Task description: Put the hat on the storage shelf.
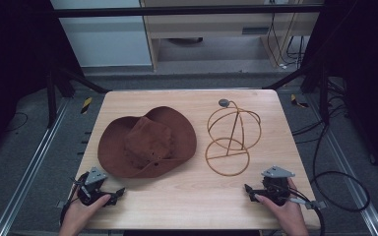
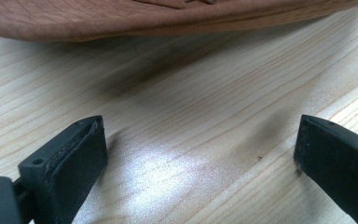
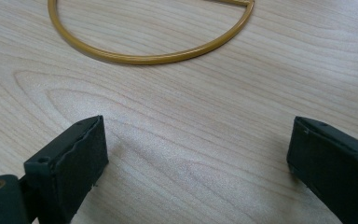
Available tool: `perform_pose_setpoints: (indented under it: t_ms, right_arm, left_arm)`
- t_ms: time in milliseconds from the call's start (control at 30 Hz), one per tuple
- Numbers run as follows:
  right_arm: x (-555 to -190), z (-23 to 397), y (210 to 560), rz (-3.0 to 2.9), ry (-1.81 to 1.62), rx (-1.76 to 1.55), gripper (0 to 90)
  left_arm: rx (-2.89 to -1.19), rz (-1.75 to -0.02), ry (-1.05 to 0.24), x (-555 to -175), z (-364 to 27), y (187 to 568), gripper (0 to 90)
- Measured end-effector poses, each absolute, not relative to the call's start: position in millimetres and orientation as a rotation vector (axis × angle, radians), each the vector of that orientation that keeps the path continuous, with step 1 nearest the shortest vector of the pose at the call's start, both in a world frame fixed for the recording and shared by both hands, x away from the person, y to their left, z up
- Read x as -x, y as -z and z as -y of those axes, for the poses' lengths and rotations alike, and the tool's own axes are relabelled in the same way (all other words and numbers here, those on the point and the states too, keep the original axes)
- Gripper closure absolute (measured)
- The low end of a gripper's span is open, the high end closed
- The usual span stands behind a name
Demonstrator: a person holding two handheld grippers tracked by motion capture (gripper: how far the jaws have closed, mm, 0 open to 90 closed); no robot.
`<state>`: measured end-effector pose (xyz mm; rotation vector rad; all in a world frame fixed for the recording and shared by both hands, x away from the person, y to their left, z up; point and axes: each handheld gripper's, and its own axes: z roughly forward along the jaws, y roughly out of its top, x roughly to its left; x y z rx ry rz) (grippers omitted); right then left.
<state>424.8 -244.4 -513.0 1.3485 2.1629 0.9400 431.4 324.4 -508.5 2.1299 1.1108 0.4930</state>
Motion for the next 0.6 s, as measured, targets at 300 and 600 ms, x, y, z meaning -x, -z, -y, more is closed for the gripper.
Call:
perform_pose_setpoints:
  t_ms: [300,600]
  right_arm:
    - [-424.9,244.4,513.0,-2.163,-0.940,-1.349,5.2]
    - [-424.8,244.3,512.9,-2.163,-0.943,-1.350,5.2]
  left_arm:
    - [-2.102,-1.117,-0.491,-427.0,-325.8,503.2,3.9]
    - [-2.059,-1.044,-0.512,-405.4,-333.5,472.1,3.9]
